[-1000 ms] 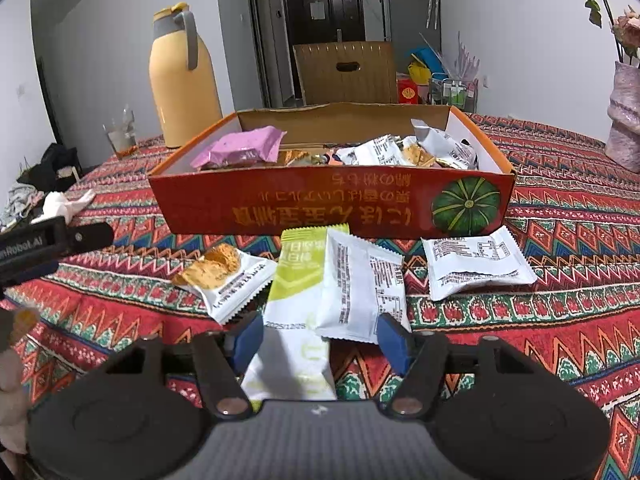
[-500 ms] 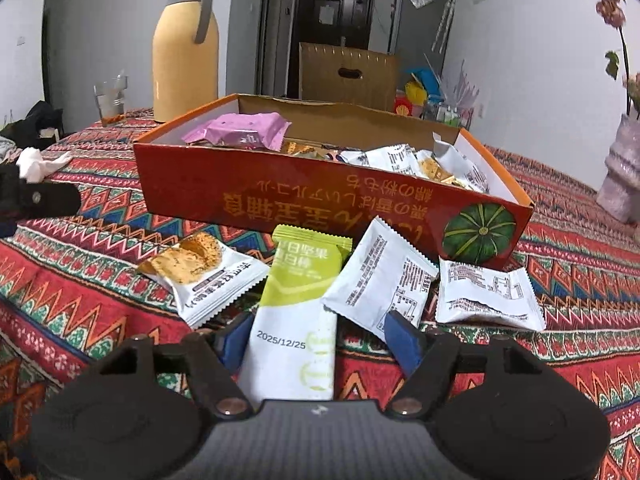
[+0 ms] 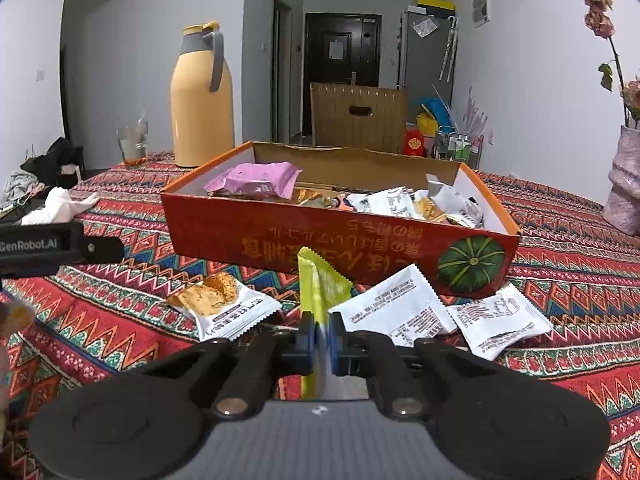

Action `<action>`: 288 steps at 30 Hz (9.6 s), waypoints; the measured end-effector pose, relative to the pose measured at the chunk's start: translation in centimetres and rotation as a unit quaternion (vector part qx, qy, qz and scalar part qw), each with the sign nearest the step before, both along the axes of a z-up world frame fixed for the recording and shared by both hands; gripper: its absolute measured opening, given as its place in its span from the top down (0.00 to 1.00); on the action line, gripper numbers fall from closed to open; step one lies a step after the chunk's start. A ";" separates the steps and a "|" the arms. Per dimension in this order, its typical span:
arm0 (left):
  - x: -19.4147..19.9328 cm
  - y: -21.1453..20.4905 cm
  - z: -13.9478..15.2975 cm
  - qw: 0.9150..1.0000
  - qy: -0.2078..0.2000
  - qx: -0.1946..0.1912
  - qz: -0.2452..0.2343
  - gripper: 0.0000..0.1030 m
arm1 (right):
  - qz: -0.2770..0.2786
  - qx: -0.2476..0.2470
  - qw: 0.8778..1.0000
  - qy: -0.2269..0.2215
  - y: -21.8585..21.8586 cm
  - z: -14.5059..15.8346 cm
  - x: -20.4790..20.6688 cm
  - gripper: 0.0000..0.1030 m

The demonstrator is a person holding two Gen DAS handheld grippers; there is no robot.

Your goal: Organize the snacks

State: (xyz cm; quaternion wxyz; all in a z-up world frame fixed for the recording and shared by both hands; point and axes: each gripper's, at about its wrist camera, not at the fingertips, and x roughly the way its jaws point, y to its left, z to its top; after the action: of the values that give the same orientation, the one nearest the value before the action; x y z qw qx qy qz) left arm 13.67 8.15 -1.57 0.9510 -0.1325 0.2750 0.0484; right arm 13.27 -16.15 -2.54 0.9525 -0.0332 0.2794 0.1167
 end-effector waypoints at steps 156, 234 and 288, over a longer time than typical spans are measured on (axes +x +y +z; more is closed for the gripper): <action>12.6 -8.7 5.1 0.996 -0.063 0.049 -0.043 0.89 | -0.023 0.090 0.989 -0.114 -5.6 3.6 13.8 0.91; 2.0 -18.0 0.9 0.994 0.092 0.057 -0.007 0.00 | -0.070 0.061 0.995 -0.043 -18.6 -0.6 3.8 0.00; 1.5 -19.1 0.3 0.989 0.082 0.093 -0.082 0.64 | -0.066 0.065 0.996 -0.016 -18.8 -2.0 4.7 0.00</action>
State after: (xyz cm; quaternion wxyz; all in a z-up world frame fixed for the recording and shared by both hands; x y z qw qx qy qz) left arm 15.15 -10.97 -1.31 0.9343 -0.0165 0.3560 0.0064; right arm 18.01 -34.94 -4.54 0.9626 0.0457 0.2575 0.0705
